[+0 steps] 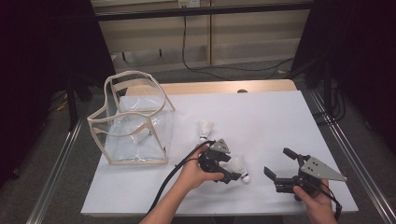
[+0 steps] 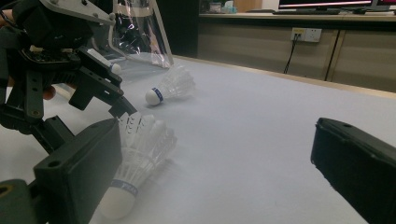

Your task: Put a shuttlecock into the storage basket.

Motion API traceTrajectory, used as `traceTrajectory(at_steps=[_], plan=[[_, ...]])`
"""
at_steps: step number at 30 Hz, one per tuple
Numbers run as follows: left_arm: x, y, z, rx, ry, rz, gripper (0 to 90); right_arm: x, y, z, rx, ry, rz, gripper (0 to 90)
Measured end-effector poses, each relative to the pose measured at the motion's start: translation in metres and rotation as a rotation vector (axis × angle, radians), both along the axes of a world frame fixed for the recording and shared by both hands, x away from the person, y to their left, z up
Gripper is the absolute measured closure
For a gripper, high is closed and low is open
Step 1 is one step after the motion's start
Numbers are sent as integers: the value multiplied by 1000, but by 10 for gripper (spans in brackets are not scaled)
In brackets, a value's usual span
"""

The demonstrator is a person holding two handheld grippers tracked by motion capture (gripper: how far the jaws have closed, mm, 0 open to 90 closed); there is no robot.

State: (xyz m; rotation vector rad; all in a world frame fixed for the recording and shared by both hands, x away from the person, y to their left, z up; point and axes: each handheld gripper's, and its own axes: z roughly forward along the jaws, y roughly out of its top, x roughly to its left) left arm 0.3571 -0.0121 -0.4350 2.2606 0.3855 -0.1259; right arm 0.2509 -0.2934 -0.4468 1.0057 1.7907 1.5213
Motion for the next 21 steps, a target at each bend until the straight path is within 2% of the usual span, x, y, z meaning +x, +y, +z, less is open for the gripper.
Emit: traceTrajectory(at_steps=[4,5,10,12,18,21], plan=[[-1,-3,-2,-12,10,-7,262,0,-1,0,-1,-3,1,16],[-1,-3,-2,0,8,-12,272,0,0,0,0,0,1,16],[1,-6,-6,3,14,-30,292,0,0,0,5,0,2,16],[1,-7,-6,-12,21,-32,317,0,-1,0,7,-2,2,16],[1,-9,-9,3,29,-54,362,1,-1,0,9,1,4,16],[0,-10,-10,-3,15,-58,370,1,-1,0,8,0,5,16]])
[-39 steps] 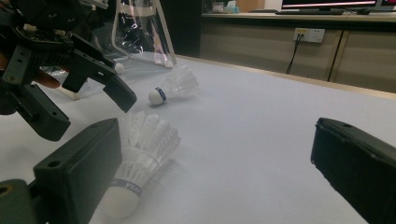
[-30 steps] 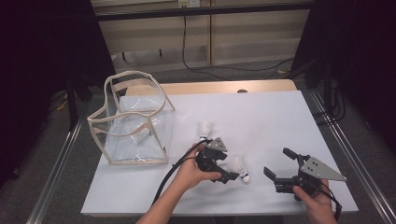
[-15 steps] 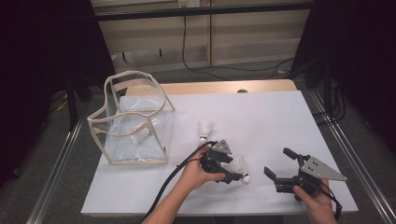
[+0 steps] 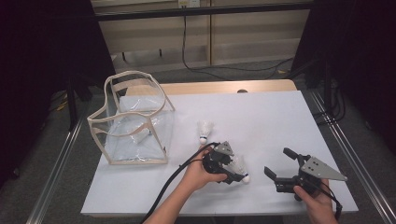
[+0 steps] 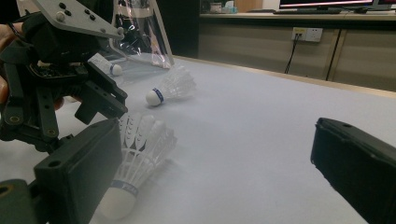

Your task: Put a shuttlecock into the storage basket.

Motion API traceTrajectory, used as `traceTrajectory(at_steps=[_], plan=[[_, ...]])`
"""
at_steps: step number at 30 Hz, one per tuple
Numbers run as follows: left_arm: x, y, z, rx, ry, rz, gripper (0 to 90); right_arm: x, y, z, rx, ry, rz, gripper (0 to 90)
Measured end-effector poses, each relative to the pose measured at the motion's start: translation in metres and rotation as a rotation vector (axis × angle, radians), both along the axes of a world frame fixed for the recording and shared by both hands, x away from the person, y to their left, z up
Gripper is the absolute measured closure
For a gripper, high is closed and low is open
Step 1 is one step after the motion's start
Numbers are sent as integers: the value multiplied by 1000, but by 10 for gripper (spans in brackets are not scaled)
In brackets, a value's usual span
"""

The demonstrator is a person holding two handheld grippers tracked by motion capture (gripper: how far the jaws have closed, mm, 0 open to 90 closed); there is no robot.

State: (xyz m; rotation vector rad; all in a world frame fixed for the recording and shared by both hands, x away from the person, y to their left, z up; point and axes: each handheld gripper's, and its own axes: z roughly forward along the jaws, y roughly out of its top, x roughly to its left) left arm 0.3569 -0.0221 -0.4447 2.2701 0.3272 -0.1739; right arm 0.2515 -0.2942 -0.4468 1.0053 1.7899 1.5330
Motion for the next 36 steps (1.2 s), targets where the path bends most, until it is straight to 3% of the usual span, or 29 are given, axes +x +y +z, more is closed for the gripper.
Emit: traceTrajectory(at_steps=[3,11,18,25,30,32,36], plan=[[0,0,0,21,-11,-14,379,0,0,0,0,0,0,16],[-1,2,1,30,-22,-23,404,0,0,0,0,2,3,16],[2,5,6,10,-47,-32,416,0,0,0,2,6,1,16],[1,1,8,-23,3,-65,520,1,0,-1,-3,3,2,16],[0,-3,3,1,49,-59,614,0,0,-1,0,3,3,16],[-1,-3,2,8,45,-55,659,0,0,-1,-4,4,4,16],[-2,-4,1,-13,72,-55,724,0,0,0,-1,3,4,16]])
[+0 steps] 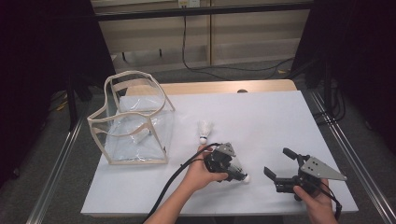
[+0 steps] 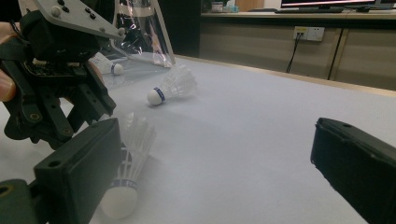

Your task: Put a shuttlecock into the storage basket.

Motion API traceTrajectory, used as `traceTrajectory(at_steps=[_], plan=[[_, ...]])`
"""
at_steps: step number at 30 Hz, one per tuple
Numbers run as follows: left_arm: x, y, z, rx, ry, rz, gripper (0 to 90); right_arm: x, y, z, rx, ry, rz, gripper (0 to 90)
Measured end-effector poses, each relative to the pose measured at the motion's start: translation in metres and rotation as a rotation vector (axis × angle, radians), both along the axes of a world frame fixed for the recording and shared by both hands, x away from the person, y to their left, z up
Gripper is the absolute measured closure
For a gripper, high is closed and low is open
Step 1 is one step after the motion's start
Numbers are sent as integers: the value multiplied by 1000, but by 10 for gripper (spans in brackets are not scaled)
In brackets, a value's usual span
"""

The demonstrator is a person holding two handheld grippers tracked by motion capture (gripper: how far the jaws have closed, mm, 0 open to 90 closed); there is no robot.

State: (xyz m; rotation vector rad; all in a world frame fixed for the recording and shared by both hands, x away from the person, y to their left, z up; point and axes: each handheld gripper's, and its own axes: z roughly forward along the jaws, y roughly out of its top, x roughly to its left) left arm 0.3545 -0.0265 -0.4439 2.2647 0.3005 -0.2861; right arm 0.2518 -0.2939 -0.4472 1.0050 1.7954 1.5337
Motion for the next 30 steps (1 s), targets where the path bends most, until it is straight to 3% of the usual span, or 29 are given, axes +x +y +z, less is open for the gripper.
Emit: traceTrajectory(at_steps=[3,11,16,28,30], plan=[[-2,0,-2,5,48,10,828,0,0,0,-2,0,0,16],[-1,5,4,-4,74,28,834,0,0,0,0,0,0,16],[1,12,11,-25,120,55,833,0,0,0,-5,-5,0,16],[7,27,21,-30,134,111,817,0,0,1,-2,-7,0,15],[7,29,22,-22,121,110,841,0,0,1,-5,-10,-1,15]])
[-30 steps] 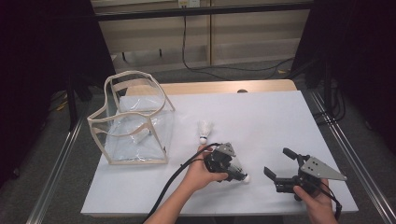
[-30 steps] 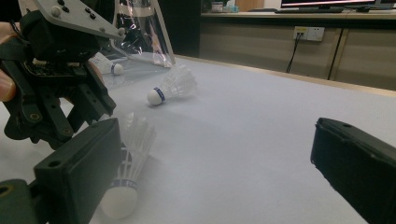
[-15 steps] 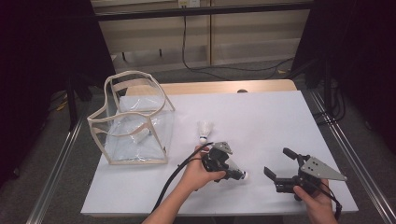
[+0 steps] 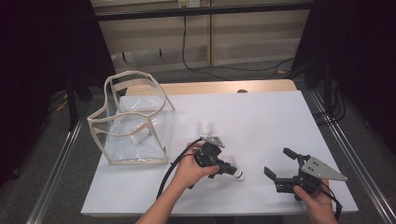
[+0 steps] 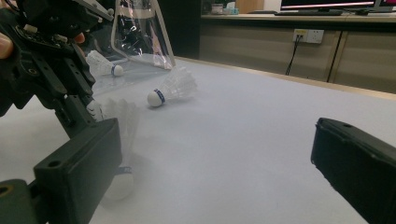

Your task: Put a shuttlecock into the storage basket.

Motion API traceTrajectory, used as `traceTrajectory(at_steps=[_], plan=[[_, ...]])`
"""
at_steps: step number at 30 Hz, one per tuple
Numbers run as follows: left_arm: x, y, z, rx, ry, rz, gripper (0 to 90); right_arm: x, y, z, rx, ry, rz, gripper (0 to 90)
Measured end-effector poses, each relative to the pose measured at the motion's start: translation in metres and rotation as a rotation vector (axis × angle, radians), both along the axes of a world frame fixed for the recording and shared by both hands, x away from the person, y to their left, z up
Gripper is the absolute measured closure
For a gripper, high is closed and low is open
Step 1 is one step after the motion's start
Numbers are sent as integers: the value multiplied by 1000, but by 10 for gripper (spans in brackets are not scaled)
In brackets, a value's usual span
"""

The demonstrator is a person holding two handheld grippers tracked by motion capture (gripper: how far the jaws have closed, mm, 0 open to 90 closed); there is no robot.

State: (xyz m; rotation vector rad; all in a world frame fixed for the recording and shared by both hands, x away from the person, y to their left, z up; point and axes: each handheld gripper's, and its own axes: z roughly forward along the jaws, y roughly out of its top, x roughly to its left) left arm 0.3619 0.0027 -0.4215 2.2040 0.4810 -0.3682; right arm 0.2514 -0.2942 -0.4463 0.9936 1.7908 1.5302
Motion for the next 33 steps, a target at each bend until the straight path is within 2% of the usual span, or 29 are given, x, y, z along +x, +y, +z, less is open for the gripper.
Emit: traceTrajectory(at_steps=[3,5,7,10,12,14,20,33], plan=[[0,0,0,-1,2,5,900,0,0,0,0,0,1,15],[0,0,0,-2,13,2,900,0,0,0,1,0,1,15],[0,-1,0,-3,41,5,900,0,0,0,0,0,1,15],[1,0,3,-26,66,18,900,0,0,0,1,-2,1,15],[1,1,7,-25,70,23,900,0,0,0,4,0,1,15],[1,2,11,-11,59,18,900,0,0,0,5,-1,1,15],[2,7,24,-4,58,29,900,0,0,0,4,-3,1,15],[6,19,47,-13,41,58,900,0,0,0,3,-4,1,15]])
